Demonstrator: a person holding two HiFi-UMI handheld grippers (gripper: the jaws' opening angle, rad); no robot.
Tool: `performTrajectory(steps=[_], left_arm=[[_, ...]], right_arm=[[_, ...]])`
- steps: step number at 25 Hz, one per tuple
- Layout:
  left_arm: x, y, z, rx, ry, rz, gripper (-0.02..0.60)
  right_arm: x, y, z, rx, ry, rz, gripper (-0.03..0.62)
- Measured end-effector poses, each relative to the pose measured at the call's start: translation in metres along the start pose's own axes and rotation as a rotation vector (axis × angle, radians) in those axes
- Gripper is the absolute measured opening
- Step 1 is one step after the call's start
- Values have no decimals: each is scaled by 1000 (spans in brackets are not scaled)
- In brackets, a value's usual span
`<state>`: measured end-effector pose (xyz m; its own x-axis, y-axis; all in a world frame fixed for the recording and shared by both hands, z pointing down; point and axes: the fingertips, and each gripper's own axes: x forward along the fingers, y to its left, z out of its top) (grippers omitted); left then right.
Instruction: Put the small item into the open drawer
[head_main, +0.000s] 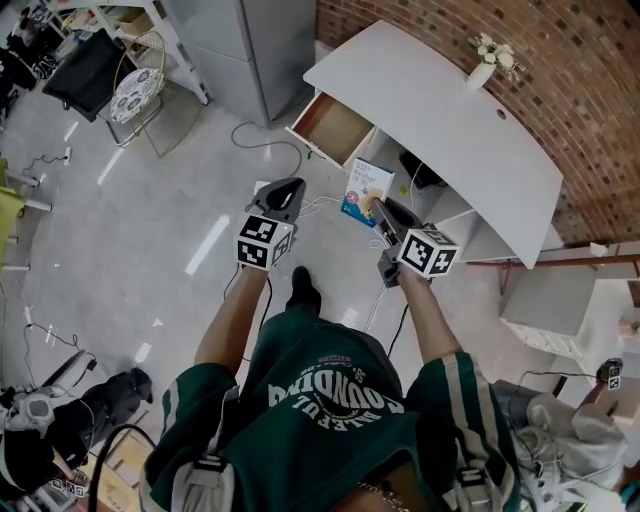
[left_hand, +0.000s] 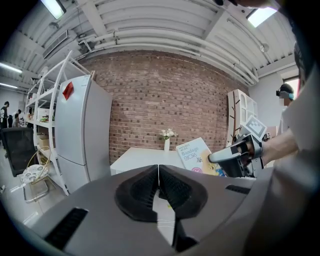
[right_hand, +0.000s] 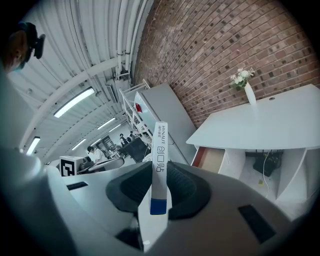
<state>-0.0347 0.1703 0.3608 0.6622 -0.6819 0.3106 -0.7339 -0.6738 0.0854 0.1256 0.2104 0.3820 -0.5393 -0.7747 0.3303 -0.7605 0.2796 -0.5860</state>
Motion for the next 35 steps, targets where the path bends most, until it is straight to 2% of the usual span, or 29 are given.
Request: performTrajectory(steps=[6, 13, 17, 24, 35], left_arm=[[19, 49, 7, -6, 3, -1, 20], [46, 80, 5, -2, 17, 5, 20], [61, 86, 5, -8, 26, 1, 20], [58, 94, -7, -2, 24, -14, 20], [74, 119, 0, 14, 43, -17, 20]], right_arm=[[51, 2, 18, 1, 13, -6, 107], [88, -13, 31, 12, 24, -5, 107], [96, -23, 36, 18, 34, -10, 107], [102, -18, 26, 29, 7, -17, 107], [131, -32, 34, 92, -5, -26, 107]])
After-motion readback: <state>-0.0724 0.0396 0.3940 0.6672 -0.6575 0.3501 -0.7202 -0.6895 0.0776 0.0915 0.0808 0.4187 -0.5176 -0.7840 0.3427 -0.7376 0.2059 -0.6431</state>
